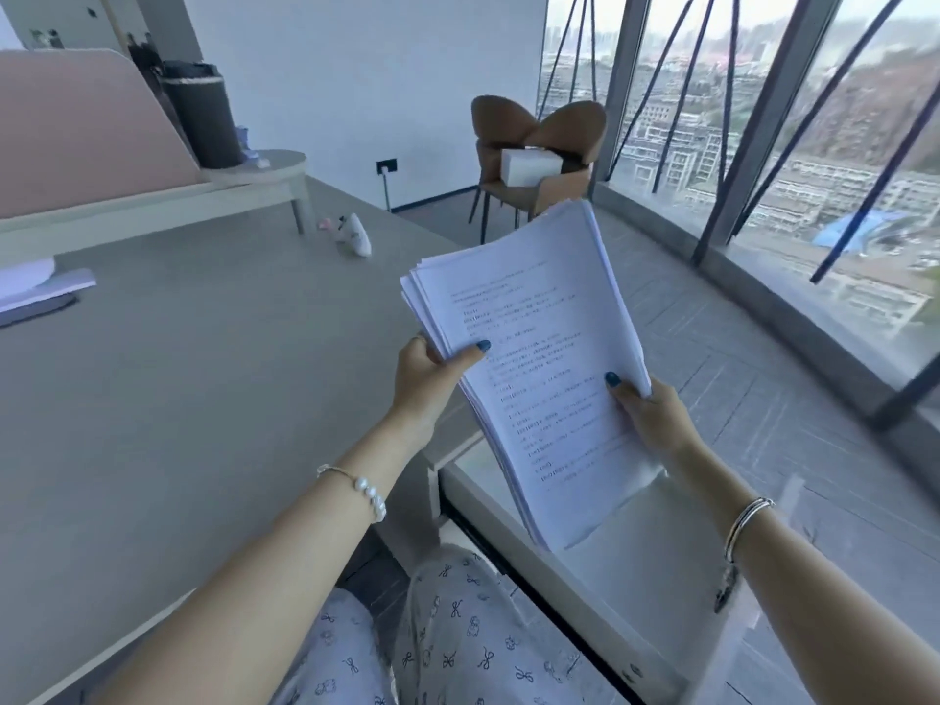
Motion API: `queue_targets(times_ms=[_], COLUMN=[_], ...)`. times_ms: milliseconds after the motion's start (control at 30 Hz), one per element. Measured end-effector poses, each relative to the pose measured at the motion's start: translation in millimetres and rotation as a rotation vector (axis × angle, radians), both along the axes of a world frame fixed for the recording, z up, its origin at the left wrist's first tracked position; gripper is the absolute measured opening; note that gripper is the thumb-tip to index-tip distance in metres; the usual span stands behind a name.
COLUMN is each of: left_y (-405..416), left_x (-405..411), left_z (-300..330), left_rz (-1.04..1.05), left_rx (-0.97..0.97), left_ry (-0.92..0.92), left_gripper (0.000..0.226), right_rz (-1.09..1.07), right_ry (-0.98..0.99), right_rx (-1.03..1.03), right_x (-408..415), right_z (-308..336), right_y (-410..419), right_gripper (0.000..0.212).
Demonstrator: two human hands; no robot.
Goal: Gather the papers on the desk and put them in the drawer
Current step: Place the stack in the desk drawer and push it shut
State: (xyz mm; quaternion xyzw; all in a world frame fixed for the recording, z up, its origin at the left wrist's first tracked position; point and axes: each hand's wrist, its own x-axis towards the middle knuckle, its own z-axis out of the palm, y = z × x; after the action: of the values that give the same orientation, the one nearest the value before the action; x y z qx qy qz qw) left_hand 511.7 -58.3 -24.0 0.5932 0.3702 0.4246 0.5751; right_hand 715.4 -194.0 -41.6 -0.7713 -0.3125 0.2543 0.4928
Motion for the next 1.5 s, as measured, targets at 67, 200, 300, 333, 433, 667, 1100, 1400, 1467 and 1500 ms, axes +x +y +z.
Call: queue_targets(times_ms=[67, 200, 300, 333, 433, 667, 1100, 1400, 1467, 1500], left_y=[-1.4, 0.7, 10.3, 14.7, 27.2, 49.0, 56.9, 54.9, 54.4, 54.1], left_x=[16.6, 40.2, 50.1, 52.5, 57.9, 62.8, 59.4, 59.4, 59.2, 59.0], left_z=[-1.7, -7.5, -13.0, -14.2, -15.2, -24.2, -42.5, -42.6, -42.1, -42.0], left_rz=[-0.032, -0.028, 0.035, 0.056, 0.076, 0.012, -0.068, -0.064, -0.064, -0.067], left_rx=[0.017, 0.044, 0.072, 0.090, 0.153, 0.331, 0.408, 0.444, 0.446, 0.446], left_ry=[0.020, 0.055, 0.125, 0.166, 0.264, 0.545, 0.702, 0.714, 0.712, 0.710], left_gripper=[0.036, 0.028, 0.036, 0.041, 0.038, 0.039, 0.047, 0.041, 0.041, 0.041], right_rz=[-0.028, -0.053, -0.030, -0.020, 0.018, 0.144, 0.380, 0.445, 0.450, 0.439], right_ry=[0.010, 0.004, -0.016, -0.028, -0.061, -0.197, -0.319, -0.171, -0.222, -0.282], right_rx=[-0.031, -0.076, -0.124, -0.142, -0.222, -0.471, -0.679, -0.713, -0.702, -0.698], right_x=[15.7, 37.4, 49.5, 53.8, 69.0, 89.7, 90.9, 81.9, 78.6, 78.3], right_z=[-7.8, -20.7, -27.6, -29.6, -35.7, -52.4, -100.4, -102.0, -102.3, -103.0], right_y=[-12.1, -28.7, -39.9, -43.7, -54.4, -63.7, -34.3, -33.6, -34.9, -36.4], right_gripper=[0.037, 0.034, 0.023, 0.022, 0.023, 0.032, 0.028, 0.094, 0.104, 0.105])
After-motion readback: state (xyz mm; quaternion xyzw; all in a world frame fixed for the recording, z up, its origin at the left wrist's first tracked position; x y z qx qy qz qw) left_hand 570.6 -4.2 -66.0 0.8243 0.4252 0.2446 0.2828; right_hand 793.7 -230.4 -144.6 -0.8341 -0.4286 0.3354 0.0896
